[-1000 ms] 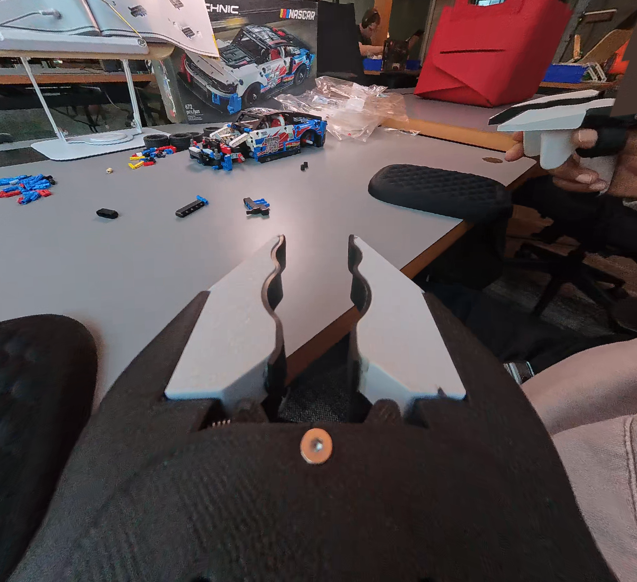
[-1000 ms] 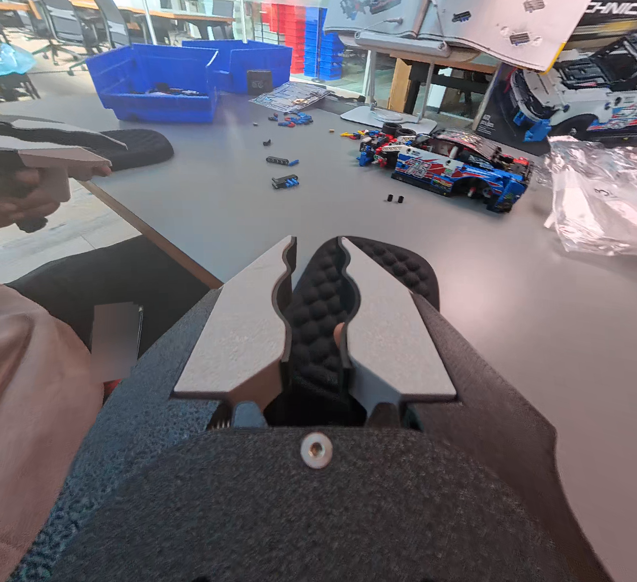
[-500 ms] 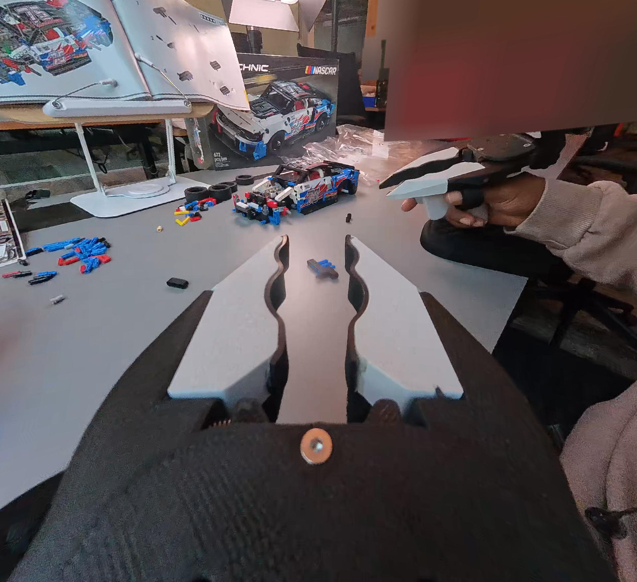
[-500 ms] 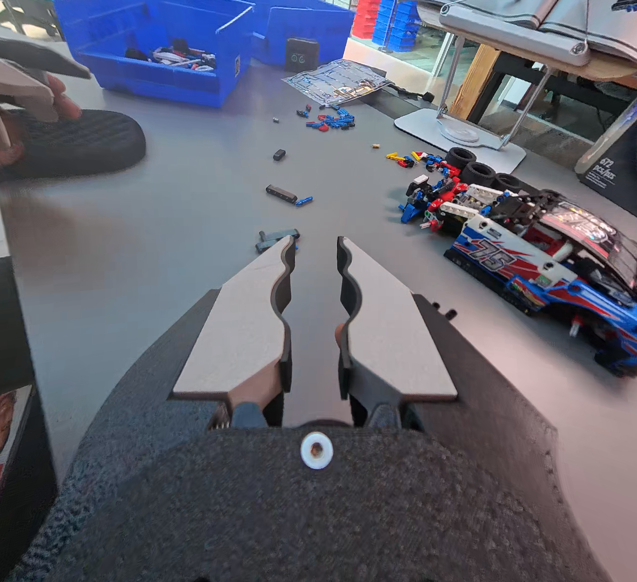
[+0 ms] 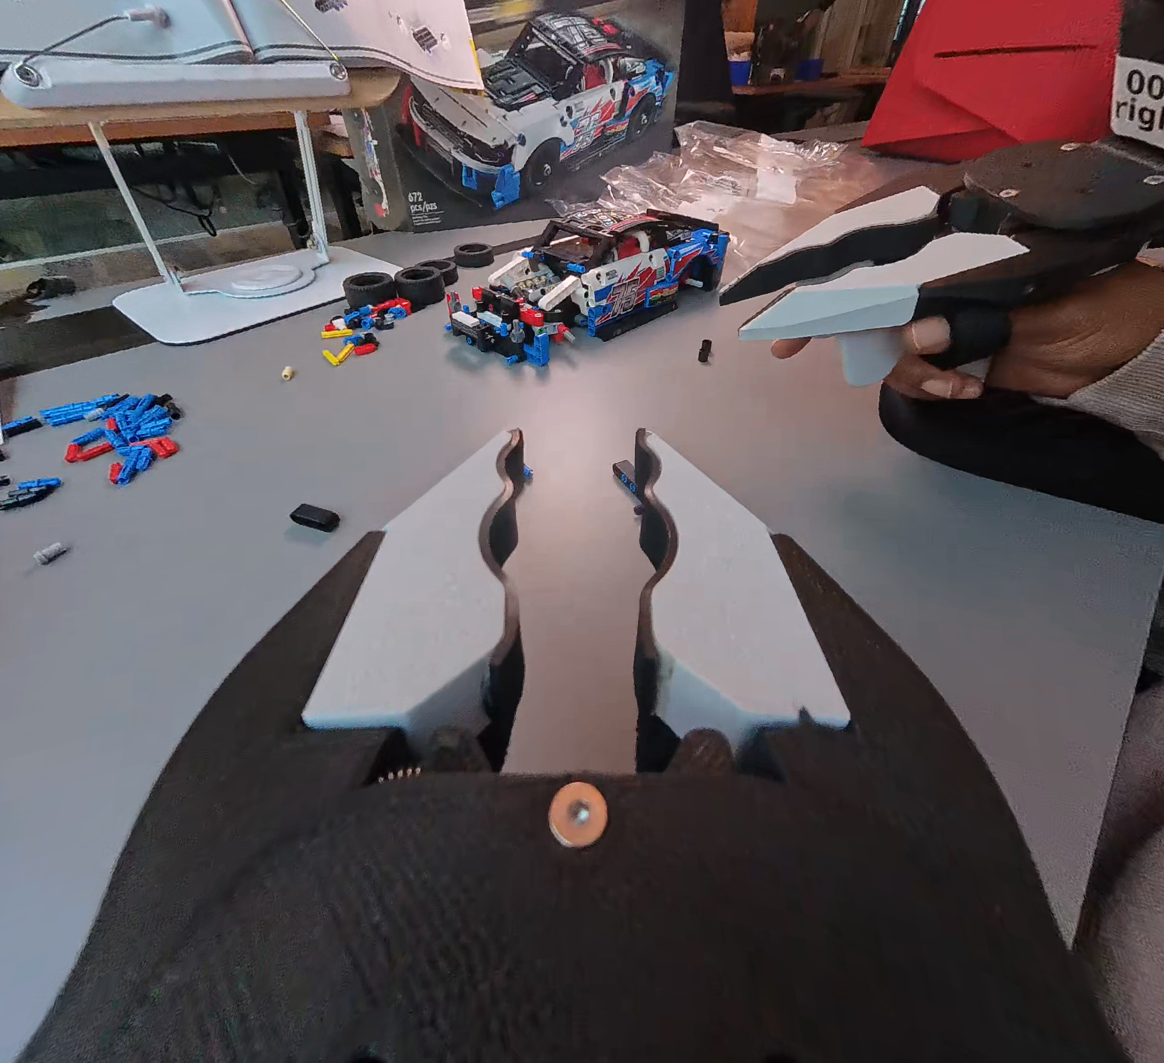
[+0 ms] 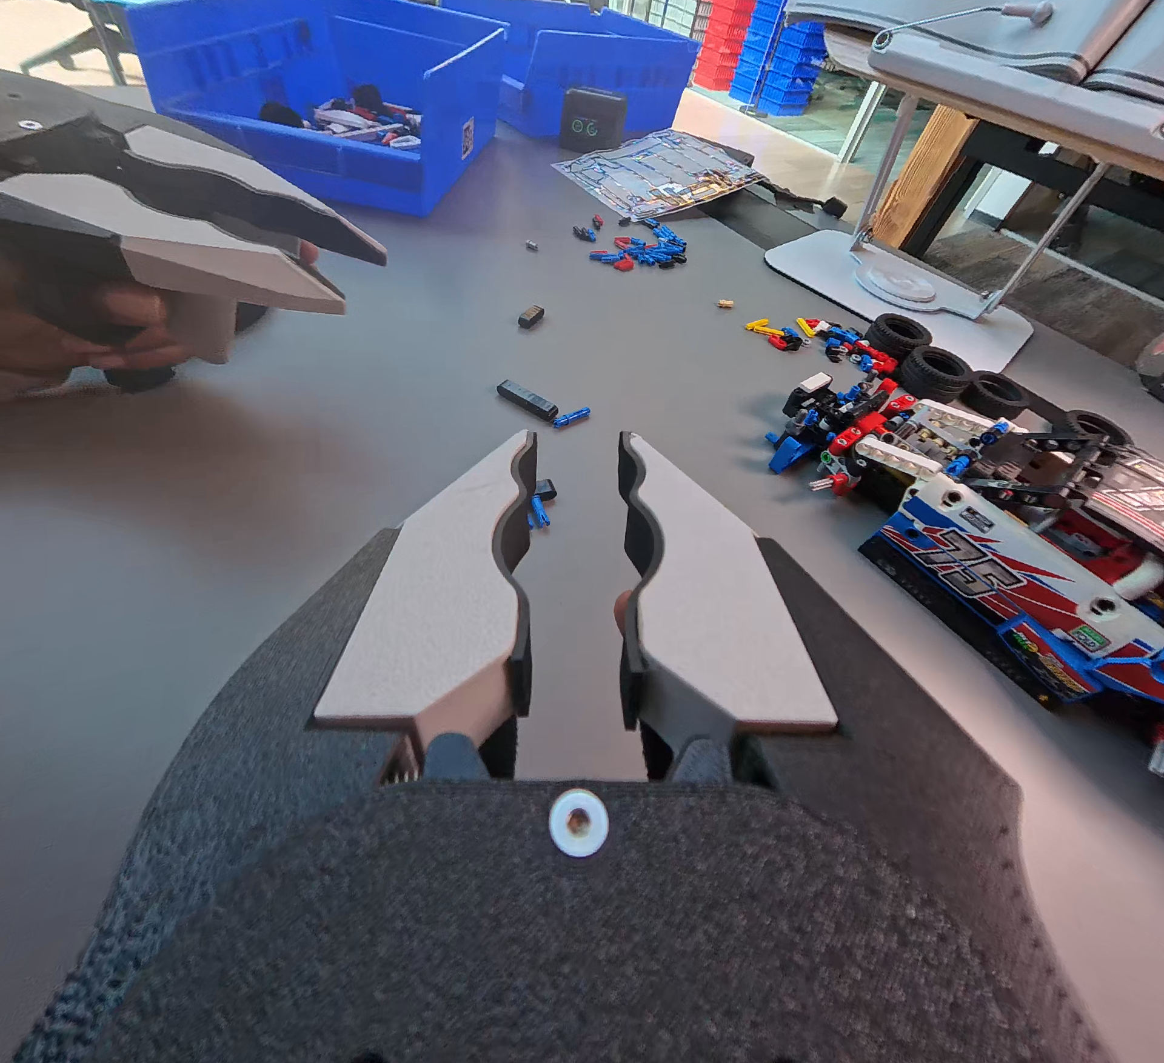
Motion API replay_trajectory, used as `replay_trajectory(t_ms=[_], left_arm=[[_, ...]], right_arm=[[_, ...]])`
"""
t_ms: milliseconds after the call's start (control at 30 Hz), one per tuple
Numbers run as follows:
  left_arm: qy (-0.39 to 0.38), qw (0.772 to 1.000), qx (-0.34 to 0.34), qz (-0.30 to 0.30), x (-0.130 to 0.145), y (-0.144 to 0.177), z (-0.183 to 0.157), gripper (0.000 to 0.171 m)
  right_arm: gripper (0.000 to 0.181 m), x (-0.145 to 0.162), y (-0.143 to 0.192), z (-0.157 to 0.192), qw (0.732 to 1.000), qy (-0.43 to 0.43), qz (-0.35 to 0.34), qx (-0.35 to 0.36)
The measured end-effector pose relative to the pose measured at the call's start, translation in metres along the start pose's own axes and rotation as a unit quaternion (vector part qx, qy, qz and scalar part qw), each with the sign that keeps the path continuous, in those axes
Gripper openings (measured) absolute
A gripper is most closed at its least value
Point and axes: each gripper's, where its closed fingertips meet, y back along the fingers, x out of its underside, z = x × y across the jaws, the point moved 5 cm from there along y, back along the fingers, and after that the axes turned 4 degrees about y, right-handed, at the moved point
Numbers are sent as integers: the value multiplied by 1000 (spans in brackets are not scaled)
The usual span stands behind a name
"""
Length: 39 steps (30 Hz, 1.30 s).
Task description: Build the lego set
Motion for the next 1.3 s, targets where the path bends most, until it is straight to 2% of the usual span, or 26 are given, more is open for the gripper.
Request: replay_trajectory(t_ms=[133,233,433,600,733,933,1100,1300], left_arm=[[18,1000,2,3,-10,-14,3,42],[38,998,3,-40,-24,-14,7,42],[30,997,0,-70,-22,-7,12,40],[25,996,-5,-89,-26,-2,14,39],[19,996,-18,-89,-25,1,17,39],[4,995,-36,-94,-25,7,18,39],[22,996,-49,-73,-20,5,24,42],[29,995,-72,-54,-16,1,29,58]], right_arm=[[23,-2,-2,-3,1000,-11,2,5],[23,-8,-4,-10,999,-41,-2,15],[30,-24,-9,-7,994,-101,-9,27],[41,-30,-15,-4,992,-97,-5,75],[50,-29,-28,-4,989,-121,4,84],[59,-43,-45,-1,987,-131,7,89],[61,-41,-41,8,987,-108,31,112],[64,-43,-25,16,982,-100,40,156]])
